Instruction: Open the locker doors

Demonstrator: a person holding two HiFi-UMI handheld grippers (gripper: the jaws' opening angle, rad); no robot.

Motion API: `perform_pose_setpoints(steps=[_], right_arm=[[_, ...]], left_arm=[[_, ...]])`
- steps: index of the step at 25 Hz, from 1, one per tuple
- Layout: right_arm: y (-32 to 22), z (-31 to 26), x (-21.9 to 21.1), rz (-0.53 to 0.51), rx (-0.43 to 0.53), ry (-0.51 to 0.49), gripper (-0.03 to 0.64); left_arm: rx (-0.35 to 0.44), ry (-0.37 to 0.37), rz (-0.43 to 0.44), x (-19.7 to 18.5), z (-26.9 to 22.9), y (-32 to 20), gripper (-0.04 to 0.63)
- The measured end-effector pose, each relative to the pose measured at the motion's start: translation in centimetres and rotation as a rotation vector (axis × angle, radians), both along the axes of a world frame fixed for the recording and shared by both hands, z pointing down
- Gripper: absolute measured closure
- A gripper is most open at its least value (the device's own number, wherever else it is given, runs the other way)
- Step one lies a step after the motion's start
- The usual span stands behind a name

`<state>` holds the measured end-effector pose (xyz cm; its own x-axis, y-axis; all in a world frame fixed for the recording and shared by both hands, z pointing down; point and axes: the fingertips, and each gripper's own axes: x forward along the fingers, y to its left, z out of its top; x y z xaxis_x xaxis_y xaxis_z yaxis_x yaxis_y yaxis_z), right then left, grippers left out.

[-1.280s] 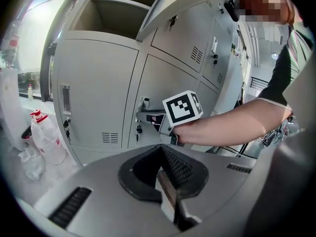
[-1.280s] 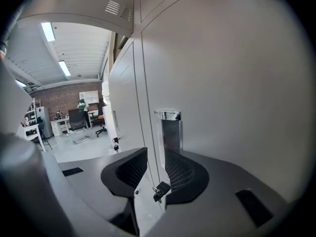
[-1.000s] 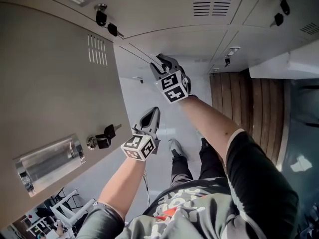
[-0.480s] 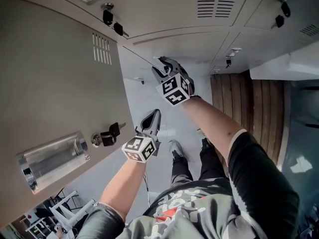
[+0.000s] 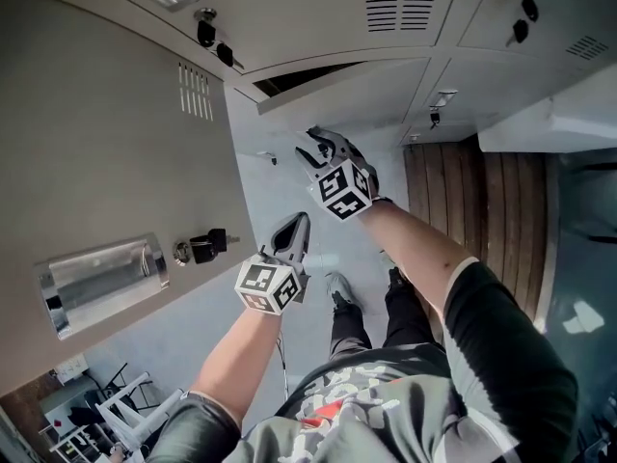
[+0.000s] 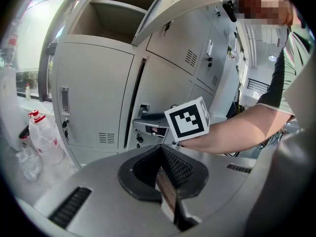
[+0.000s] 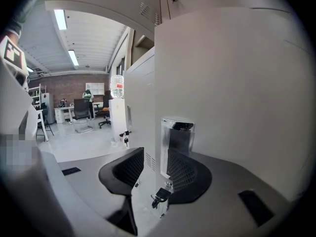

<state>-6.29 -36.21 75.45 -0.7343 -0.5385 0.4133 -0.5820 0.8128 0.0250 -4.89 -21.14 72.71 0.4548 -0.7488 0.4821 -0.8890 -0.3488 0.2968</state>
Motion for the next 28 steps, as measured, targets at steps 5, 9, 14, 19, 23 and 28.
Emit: perform_pose_setpoints(steps=[5,9,14,19,23,28], right_arm=[[1.9,0.0,0.7,-0.025,0.004,-0.004,0.459],[3.3,0.1,1.5,-0.042,0.004,-0.007,0.459],[5.3,0.1,2.7,-0.064,0.005,-0.004,0.459],[7.2,0.2,4.0,-0.086,0.006,0.002,0.459],[8.5,0.2,5.2,-0.104,0.005,0.004,0.459],[10.2,0.3,7.0,-0.135,0.017,0.016,0.459]], left_arm=[[0.005,-0.003,0.010,0.8,-0.2,0.7,0.597],[0.008,-0.006,0.016,1.5,-0.4,1.2,0.597],[0.015,-0.006,0.022,2.5,-0.8,1.9,0.597],[0.020,-0.006,0.026,3.6,-1.1,2.5,0.597],[0.023,-0.012,0.034,4.4,-1.4,3.0,0.597],[0.022,-0.015,0.040,5.4,-1.6,3.7,0.597]])
